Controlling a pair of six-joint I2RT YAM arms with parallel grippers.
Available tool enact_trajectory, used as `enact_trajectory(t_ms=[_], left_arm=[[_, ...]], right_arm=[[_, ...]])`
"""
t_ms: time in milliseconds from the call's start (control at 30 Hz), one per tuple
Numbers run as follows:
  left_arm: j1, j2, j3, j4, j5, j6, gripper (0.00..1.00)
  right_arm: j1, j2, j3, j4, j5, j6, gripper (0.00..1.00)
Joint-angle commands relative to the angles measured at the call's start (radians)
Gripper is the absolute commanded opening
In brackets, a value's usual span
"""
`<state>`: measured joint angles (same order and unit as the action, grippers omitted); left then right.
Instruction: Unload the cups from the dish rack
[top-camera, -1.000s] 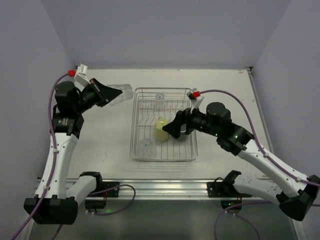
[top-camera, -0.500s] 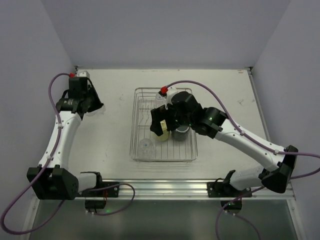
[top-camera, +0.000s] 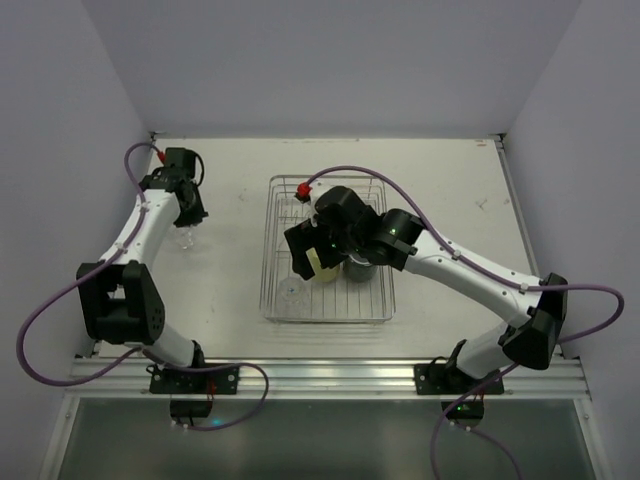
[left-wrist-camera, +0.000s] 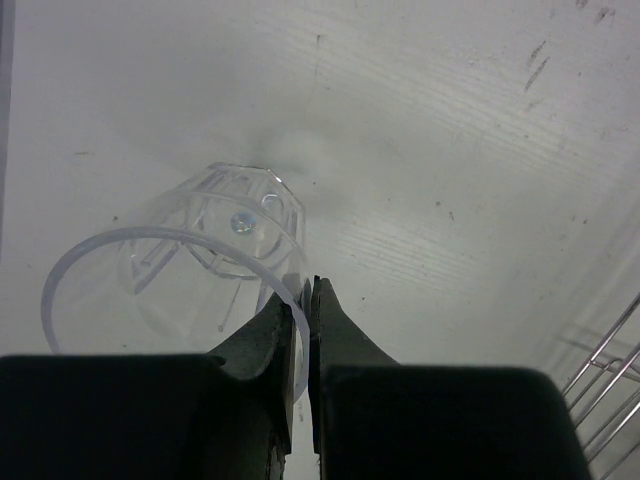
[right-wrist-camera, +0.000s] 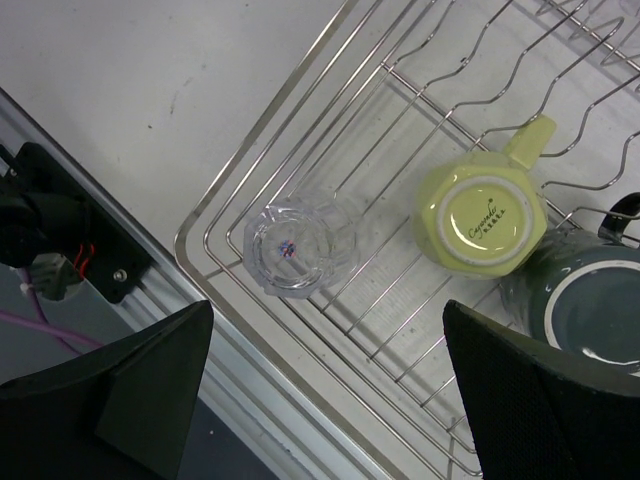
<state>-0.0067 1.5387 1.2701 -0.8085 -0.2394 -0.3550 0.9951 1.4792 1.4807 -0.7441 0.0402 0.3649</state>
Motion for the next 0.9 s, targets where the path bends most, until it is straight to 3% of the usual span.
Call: enact_trajectory(t_ms=[0,333,867], left_arm=[[0.007,0.034,0.060,0.040,-0.058,0.025,0.00],[0.039,0.192,0.109,0.126,-0.029,0.042,0.00],[0.079,0.261,0.077,0.196,0.058,0.031,0.00]], right_arm=[[0.008,0.009,0.038,-0.028,0.015,-0.018,0.99],[0.010,0.003,0.012,-0.003,0.001,-0.030,0.99],[0.010,0.050,0.023,0.014,-0.036,-0.029,0.99]])
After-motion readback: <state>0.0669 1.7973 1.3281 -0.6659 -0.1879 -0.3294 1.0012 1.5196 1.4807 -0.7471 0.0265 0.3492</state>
